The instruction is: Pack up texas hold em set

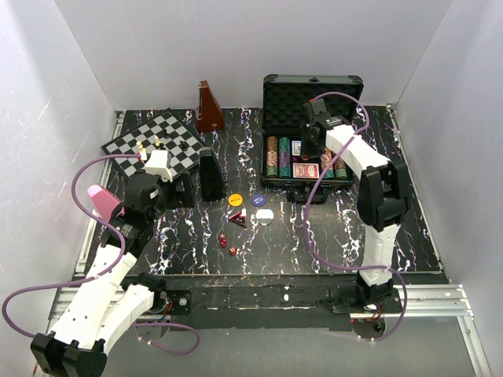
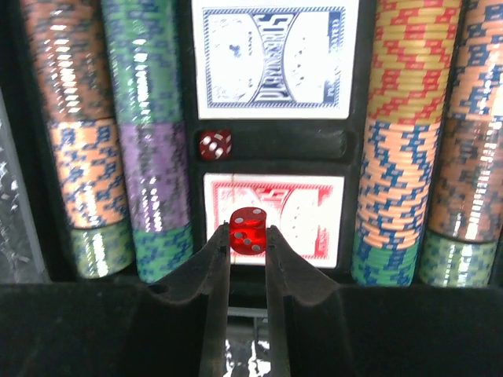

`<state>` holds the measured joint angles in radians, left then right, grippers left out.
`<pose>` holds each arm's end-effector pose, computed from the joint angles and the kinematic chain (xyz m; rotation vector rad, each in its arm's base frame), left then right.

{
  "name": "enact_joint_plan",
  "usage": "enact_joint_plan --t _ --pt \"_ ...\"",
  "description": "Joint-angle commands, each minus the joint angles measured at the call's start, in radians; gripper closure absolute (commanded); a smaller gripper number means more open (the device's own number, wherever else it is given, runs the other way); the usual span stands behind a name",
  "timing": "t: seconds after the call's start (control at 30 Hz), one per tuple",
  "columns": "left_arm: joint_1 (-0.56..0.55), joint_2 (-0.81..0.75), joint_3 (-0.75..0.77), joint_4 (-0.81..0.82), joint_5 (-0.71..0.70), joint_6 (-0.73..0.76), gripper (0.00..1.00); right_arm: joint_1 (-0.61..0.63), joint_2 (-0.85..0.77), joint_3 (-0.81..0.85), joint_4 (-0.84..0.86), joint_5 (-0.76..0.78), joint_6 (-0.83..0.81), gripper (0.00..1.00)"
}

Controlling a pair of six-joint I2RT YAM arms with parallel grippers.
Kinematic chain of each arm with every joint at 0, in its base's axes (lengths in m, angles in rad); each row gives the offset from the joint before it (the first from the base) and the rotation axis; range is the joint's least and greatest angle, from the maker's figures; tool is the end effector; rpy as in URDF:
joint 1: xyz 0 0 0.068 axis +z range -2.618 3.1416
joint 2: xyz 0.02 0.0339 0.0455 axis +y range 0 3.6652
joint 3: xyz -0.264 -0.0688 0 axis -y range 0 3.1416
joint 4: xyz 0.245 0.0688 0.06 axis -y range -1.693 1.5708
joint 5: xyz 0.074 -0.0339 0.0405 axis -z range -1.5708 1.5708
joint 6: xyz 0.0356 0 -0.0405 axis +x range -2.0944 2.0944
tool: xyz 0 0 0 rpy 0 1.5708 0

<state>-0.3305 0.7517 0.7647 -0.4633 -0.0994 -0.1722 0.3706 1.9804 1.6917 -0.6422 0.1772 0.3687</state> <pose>0.1618 -0.0518 0.3093 0.0971 2.0232 -0.2183 0.4144 0.1543 0.2560 0.0707 2.4822 0.0915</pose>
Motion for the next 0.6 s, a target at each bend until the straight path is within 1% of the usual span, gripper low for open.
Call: enact_joint_plan --t 0.0,0.27,0.57 --pt "-0.002 0.005 0.012 0.014 -0.008 0.005 0.02 -0.024 0.055 0.101 0.007 -0.013 -0.04 0.99" --pt "-0.002 0.017 0.015 0.014 0.0 0.005 0.02 -0.035 0.162 0.203 -0.016 0.001 -0.062 0.99" --pt "-0.002 0.02 0.015 0.014 0.001 0.005 0.02 -0.036 0.198 0.192 -0.001 -0.001 -0.082 0.99"
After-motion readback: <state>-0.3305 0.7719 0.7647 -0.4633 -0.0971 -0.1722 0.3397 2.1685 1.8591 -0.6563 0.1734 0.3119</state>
